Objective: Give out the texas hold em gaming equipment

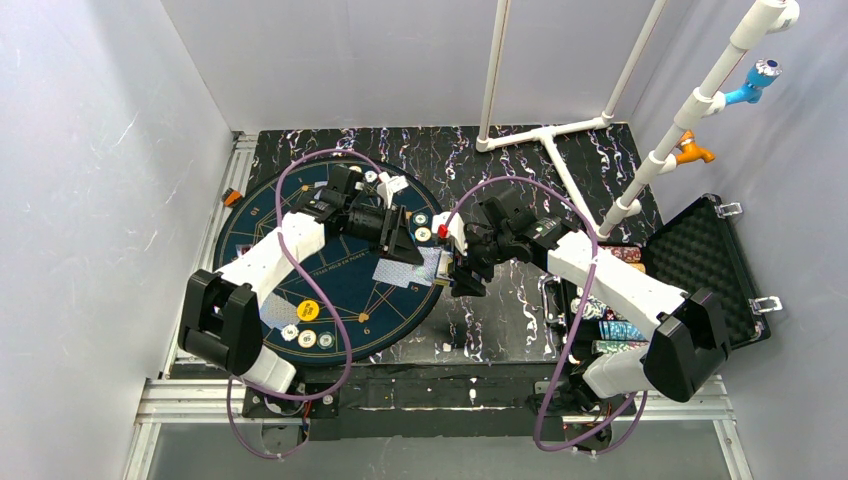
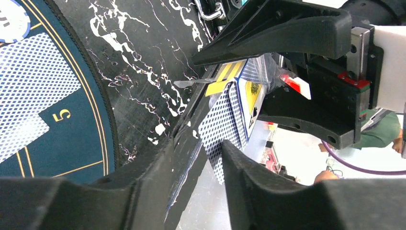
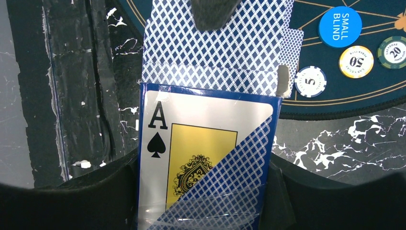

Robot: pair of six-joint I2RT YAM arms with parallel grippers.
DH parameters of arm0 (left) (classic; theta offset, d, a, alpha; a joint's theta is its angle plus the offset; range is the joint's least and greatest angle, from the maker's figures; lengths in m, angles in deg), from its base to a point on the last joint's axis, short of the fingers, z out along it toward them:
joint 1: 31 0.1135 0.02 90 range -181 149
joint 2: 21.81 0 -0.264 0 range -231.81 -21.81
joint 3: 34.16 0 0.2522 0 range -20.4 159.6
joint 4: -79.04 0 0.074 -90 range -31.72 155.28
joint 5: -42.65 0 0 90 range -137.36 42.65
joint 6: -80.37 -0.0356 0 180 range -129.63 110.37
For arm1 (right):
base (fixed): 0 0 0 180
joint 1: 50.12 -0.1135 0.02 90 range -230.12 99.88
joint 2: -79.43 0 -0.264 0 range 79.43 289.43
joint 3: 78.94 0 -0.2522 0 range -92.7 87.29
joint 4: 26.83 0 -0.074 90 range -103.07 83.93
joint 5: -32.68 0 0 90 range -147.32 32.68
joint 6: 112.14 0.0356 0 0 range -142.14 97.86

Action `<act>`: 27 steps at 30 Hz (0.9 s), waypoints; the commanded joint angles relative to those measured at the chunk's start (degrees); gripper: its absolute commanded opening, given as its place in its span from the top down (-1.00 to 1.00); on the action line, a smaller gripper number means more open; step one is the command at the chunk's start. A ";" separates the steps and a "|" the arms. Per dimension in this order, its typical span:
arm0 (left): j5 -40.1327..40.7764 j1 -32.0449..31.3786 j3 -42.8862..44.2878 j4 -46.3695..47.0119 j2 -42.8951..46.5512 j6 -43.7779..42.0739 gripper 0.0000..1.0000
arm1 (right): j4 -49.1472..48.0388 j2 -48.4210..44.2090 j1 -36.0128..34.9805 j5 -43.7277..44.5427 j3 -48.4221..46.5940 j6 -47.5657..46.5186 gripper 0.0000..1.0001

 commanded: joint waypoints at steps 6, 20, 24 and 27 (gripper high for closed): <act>-4.46 2.75 -2.21 0.95 4.00 -0.13 0.18 | -2.69 -1.51 -0.23 -2.30 -2.15 -0.43 0.97; -9.01 0.26 -3.55 8.39 -2.27 9.02 -0.28 | -2.60 -1.24 -0.32 -3.07 -3.14 -0.41 0.97; -10.66 1.36 -4.63 8.29 -1.84 9.32 -0.04 | -2.34 -1.74 -0.23 -2.90 -2.85 -0.54 0.97; -11.38 3.05 -5.68 8.55 -0.87 9.58 0.11 | -2.15 -1.84 -0.23 -2.91 -2.85 -0.66 0.97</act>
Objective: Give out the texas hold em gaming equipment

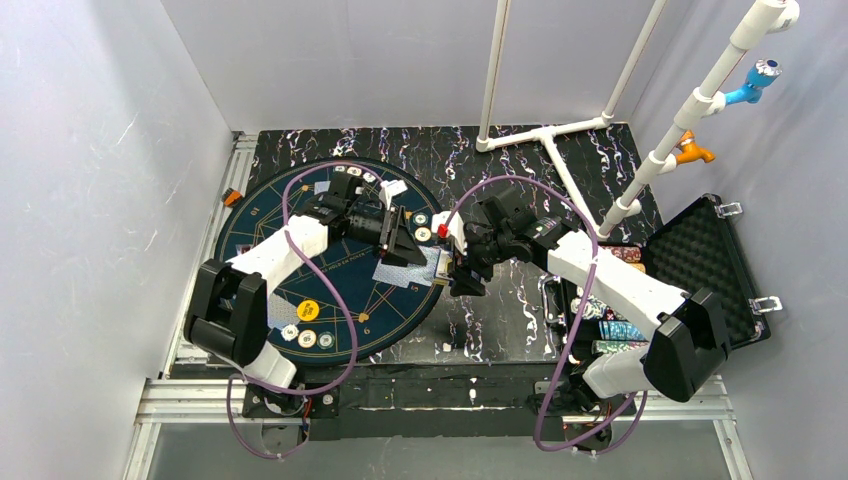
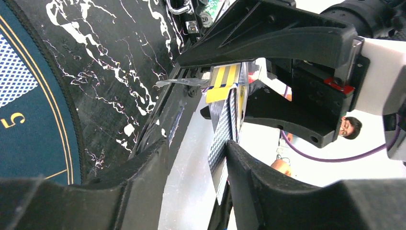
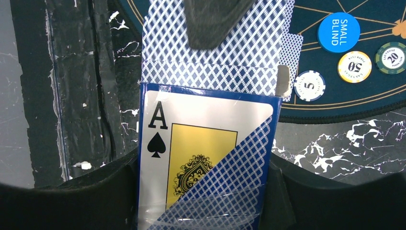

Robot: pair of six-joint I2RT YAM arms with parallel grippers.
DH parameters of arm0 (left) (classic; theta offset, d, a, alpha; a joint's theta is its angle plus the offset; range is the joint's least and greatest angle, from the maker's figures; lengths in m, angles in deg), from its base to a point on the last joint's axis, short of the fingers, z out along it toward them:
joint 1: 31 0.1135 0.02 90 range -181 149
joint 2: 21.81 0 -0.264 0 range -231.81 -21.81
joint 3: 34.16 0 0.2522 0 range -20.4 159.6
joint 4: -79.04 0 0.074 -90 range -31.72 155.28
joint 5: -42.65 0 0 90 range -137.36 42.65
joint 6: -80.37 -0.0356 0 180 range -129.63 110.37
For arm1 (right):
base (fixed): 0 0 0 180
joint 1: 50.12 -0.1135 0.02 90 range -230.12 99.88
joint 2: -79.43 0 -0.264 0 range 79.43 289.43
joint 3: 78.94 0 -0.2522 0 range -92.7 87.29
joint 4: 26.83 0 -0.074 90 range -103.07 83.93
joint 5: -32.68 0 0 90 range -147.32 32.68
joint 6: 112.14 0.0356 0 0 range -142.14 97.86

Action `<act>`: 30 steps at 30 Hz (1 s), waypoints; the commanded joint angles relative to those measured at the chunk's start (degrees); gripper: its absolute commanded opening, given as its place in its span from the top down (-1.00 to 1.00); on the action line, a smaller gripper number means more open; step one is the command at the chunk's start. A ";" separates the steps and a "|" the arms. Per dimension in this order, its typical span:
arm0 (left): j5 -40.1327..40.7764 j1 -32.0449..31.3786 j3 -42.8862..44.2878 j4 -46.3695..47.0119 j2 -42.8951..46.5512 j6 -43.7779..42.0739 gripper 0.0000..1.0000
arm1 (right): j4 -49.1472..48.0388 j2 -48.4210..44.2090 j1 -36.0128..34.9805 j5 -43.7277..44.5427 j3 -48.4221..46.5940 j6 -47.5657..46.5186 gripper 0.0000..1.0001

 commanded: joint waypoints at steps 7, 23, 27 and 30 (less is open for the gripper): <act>-3.38 3.72 -4.87 2.03 5.08 0.96 0.36 | -2.55 -1.58 -0.22 -2.45 -2.41 -0.57 0.97; -4.38 17.08 -0.19 -8.85 13.09 -8.28 0.90 | -3.14 -1.89 -0.21 -0.53 -0.52 -0.63 0.97; 44.05 20.30 15.32 -33.46 8.26 -52.64 1.00 | -3.26 -2.10 -0.23 -0.64 -0.36 -0.43 0.97; 70.38 16.96 6.15 -18.00 9.52 -66.38 1.00 | -3.15 -2.28 -0.23 -0.43 -0.26 -0.49 0.97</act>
